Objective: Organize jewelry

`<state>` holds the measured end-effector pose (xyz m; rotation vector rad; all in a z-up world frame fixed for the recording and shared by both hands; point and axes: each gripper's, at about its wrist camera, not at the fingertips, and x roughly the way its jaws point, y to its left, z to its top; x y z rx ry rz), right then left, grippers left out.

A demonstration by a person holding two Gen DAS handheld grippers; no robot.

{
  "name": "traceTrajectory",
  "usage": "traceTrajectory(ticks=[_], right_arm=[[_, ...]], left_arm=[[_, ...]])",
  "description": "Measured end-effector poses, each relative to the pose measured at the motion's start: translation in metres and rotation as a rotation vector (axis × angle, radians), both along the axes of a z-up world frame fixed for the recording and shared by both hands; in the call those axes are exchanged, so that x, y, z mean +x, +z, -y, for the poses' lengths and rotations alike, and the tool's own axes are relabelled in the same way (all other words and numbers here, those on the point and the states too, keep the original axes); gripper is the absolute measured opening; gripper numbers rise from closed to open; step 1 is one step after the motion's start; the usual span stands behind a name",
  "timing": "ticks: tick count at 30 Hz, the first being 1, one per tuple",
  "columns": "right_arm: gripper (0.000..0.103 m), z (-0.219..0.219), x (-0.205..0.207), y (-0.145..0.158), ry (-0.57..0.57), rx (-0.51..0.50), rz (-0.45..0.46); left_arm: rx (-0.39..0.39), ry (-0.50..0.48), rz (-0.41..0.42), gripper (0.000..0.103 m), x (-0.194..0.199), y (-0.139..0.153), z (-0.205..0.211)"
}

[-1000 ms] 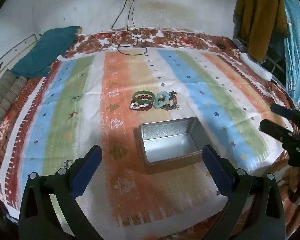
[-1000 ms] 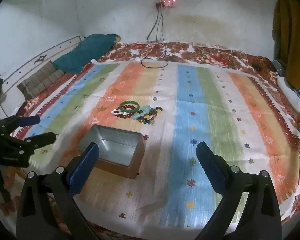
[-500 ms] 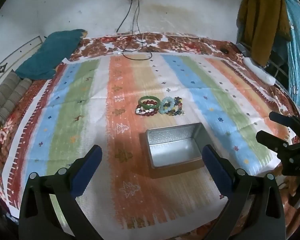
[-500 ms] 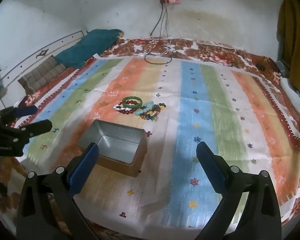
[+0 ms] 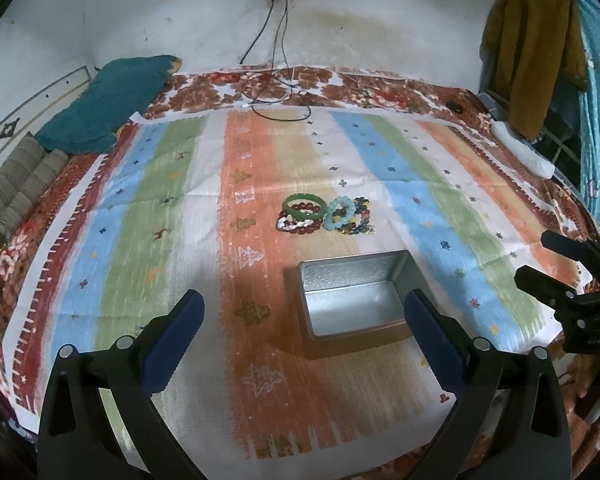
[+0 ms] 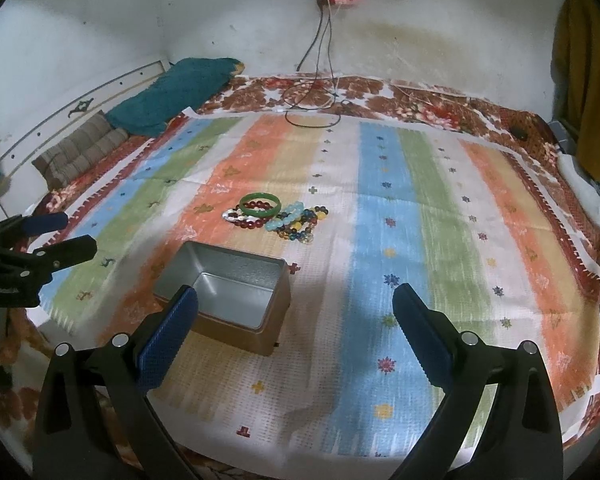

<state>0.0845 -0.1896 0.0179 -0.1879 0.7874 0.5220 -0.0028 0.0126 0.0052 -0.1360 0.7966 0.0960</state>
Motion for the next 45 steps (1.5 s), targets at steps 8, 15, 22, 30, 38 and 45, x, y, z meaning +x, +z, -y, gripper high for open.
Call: traceTrajectory(ticks=[8,15,22,30,38,45], right_arm=[[0.099,-0.002,-0.001,-0.001,0.003,-0.004,0.005],[0.099,-0.003,0.008,-0.001,0.001,-0.011,-0.012],[0.099,-0.009,0.021,0.003,-0.014,-0.033,-0.009],[0.099,-0.013,0.039,0.001,-0.008,-0.03,-0.038],[0.099,-0.024,0.062,-0.002,-0.012,-0.026,-0.069],[0.099,-0.035,0.08,-0.008,-0.02,-0.033,-0.089]], left_arm=[[-0.019,0.01,0.005,0.097,0.001,-0.001,-0.004],[-0.012,0.028,-0.027,0.097,0.009,-0.004,-0.007],[-0.019,0.051,-0.034,0.097,0.018,-0.005,-0.015],[-0.008,0.04,-0.028,0.097,0.034,-0.002,-0.017],[0.006,0.065,-0.05,0.097,0.056,-0.006,-0.025],[0.004,0.089,-0.078,0.097,0.078,-0.012,-0.034]])
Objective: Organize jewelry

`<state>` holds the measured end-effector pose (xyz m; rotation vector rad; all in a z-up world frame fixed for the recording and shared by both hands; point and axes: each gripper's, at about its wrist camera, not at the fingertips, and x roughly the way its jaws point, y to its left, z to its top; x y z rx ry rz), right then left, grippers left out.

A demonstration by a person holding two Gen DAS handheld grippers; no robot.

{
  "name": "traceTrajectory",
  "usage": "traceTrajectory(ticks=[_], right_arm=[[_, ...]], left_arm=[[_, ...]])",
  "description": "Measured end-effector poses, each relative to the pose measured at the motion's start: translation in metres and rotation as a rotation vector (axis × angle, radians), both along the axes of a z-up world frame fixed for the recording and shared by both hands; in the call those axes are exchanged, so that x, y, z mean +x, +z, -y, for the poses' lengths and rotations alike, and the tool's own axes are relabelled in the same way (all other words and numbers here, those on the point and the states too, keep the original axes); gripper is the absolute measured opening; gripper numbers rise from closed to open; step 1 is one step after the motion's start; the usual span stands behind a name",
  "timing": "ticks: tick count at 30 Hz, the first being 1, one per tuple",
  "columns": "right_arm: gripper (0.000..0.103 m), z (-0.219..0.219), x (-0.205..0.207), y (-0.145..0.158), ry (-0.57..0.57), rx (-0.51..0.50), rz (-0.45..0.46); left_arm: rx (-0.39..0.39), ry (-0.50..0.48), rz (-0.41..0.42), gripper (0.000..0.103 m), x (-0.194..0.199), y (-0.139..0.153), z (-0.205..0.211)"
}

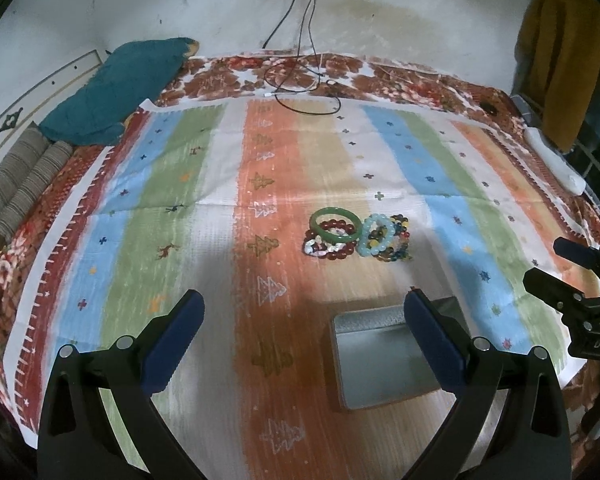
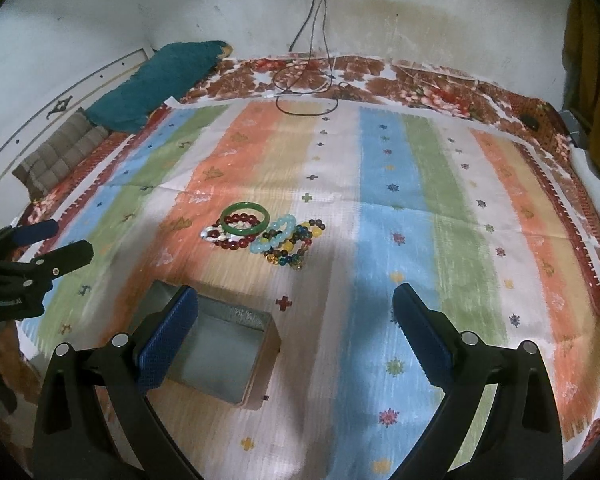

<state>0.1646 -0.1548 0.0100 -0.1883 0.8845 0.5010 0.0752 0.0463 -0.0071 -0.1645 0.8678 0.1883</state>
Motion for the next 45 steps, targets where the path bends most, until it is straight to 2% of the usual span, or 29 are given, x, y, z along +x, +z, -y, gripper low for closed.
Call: traceTrajectory(ticks=[15,22,26,38,45], right_arm=[[0.099,-0.013,0.039,-0.015,-0.021,-0.042,-0.022],[0.099,-0.022,0.054,-0.023,-0.01,-0.033,-0.048],[0.099,-0.026,0.06,-0.026,-0.015,-0.049,-0.016],[0.099,-0.039,0.081,-0.04,-0.005,-0.038,-0.062],[0.099,-0.048,0.096,-0.057,0.004,-0.041,-0.104]], left_arm=[[0.033,-0.01,-0.034,0.097,0.039,-0.012,-0.001],[0.009,0.014,-0.052,0.097,0.06,-0.022,-0.012],[-0.003,0.03,-0.081,0.097,0.073,-0.033,-0.02],[0.003,0.013,-0.116,0.097,0.097,-0.046,-0.023],[-0.045,0.009,-0.138,0.097,0.116,-0.057,-0.032]])
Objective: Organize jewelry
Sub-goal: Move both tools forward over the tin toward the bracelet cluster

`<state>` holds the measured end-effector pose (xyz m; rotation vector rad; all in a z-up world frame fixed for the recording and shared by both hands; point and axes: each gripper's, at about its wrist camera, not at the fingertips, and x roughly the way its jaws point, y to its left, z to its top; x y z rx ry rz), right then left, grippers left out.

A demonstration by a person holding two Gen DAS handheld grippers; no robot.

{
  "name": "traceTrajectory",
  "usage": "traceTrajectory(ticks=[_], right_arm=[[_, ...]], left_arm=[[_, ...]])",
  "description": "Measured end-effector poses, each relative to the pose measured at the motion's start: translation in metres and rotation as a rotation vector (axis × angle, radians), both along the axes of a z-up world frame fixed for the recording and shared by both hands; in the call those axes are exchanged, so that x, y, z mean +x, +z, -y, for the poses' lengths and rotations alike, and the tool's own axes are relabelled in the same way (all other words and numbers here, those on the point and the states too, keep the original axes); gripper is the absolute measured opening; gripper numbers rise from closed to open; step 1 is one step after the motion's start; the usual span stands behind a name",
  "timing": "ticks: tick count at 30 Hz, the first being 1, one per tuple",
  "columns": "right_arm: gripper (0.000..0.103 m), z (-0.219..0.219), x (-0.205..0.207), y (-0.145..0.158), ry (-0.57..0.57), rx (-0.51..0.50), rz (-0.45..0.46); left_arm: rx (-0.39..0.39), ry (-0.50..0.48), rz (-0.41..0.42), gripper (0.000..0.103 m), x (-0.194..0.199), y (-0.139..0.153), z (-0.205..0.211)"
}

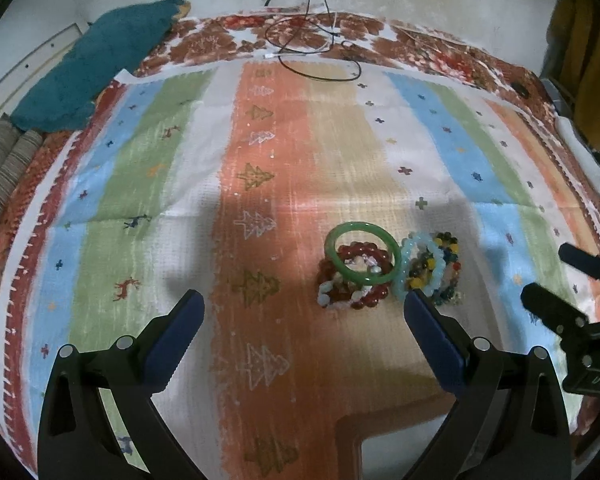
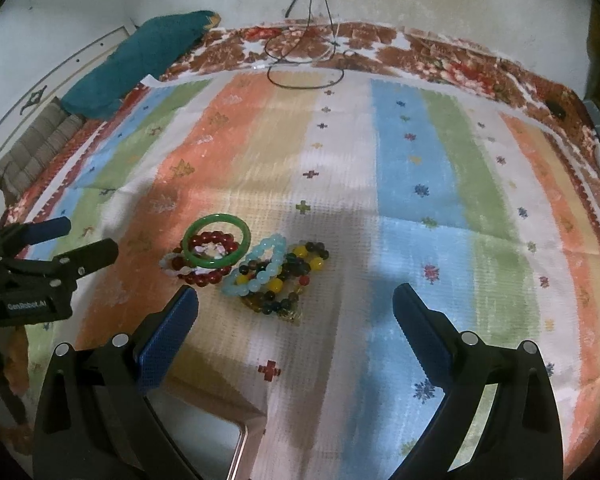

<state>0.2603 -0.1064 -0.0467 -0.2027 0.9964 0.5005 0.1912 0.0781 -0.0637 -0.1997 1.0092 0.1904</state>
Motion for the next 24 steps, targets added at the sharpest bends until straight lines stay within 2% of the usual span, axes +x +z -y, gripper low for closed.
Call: traceTrajectory(ticks=[7,17,24], right_arm=[[0.099,-0.009,0.014,-0.013,0.002,-0.008,-0.027],[0.099,-0.02,0.035,-0.026,0.015,-0.039,-0.06],[0.099,-0.029,0.046,-0.039,0.026,-0.069,-0.082]], left_arm=[[0.024,-0.011,-0.024,0.097,0.018,-0.011,0.0],[-0.018,0.032,-0.072,0.097,0.043,-0.029,-0.013],[-0.009,0.021,-0.095,0.097,0.058,-0.038,-0.019]])
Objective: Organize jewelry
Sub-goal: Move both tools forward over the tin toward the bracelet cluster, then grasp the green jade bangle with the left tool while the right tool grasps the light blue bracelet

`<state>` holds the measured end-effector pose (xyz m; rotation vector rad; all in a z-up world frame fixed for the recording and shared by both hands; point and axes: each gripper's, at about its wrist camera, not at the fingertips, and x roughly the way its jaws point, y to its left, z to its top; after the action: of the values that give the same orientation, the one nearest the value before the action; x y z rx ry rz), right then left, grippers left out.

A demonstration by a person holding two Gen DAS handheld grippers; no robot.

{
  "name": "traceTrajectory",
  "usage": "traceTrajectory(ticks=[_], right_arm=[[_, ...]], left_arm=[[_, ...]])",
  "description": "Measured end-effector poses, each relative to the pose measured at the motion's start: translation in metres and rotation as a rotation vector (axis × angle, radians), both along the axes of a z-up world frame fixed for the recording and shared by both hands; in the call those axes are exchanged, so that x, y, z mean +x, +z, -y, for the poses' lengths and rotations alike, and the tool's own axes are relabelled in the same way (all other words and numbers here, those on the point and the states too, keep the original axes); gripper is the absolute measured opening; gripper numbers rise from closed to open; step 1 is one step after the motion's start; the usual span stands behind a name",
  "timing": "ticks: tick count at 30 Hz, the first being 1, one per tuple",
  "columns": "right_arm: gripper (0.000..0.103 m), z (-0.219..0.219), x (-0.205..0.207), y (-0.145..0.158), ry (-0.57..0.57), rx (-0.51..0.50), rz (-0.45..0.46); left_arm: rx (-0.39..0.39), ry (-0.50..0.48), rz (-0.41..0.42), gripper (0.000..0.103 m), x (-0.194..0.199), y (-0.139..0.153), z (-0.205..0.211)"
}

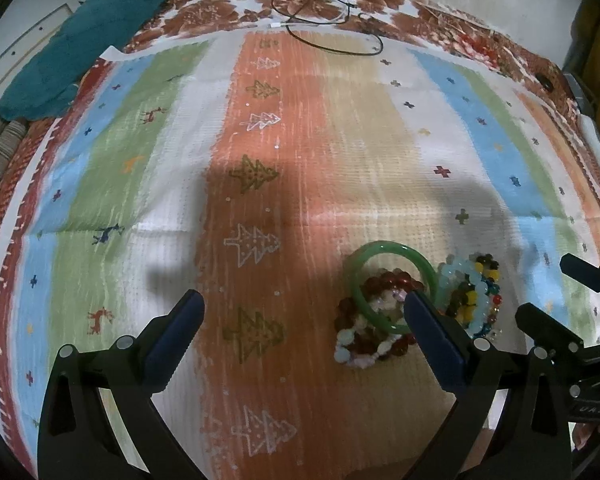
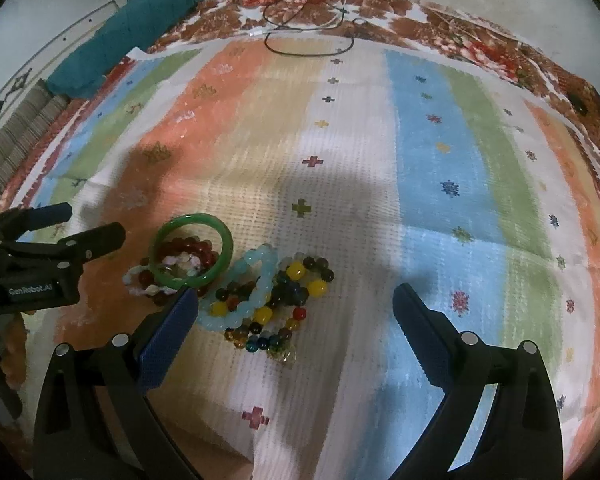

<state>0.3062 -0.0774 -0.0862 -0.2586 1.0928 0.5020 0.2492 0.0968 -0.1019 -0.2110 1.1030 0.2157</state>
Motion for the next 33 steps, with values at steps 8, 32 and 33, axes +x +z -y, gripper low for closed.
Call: traceTrajectory(ticks=[8,32,33], right_arm=[[0.097,-0.011,0.012,-0.015,0.015,-0.019,-0.025],[0.012,-0.033,0.028,-0.045,0.041,-0.043,-0.115],[0.012,-0.032,0.028,-0.045,0.043,-0.043,-0.113]], left_arm=[[0.01,-0.012,-0.037,0.097,0.014,-0.014,-0.005],[0.02,-0.082,-0.116,0.011,0.043,-0.052,0.01],[0.024,-0.084,-0.115,0.009,0.043,-0.052,0.01]])
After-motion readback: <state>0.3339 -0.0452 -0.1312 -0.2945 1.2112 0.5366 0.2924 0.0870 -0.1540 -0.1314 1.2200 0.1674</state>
